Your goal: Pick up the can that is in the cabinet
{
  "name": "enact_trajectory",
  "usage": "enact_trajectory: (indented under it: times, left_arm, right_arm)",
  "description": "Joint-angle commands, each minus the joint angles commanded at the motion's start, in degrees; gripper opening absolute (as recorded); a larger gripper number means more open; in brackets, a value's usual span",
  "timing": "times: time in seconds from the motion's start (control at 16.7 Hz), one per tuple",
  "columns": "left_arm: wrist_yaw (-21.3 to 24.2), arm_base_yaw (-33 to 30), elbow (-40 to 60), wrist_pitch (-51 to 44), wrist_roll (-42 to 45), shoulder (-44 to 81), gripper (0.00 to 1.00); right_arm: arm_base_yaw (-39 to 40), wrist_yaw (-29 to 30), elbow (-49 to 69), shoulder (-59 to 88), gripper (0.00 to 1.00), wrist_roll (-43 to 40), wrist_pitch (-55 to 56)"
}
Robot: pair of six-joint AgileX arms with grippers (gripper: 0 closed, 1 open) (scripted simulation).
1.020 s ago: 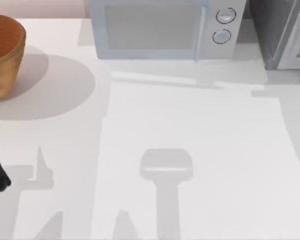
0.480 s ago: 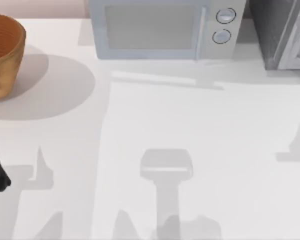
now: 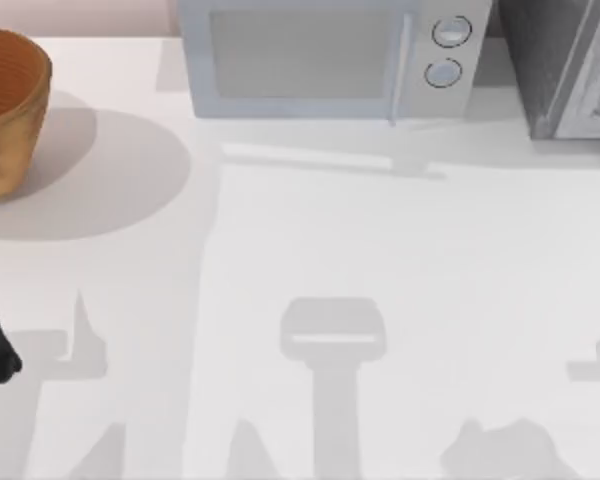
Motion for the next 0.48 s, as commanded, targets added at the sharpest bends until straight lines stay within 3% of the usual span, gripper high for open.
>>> enact_trajectory:
  times: [0.48]
  left_arm:
    - [0.00,0.00,0.00,0.00,0.00,0.00,1.00]
  right_arm:
    - [-0.34,-1.10,0.47,1.50,0.00,0.18,1.40]
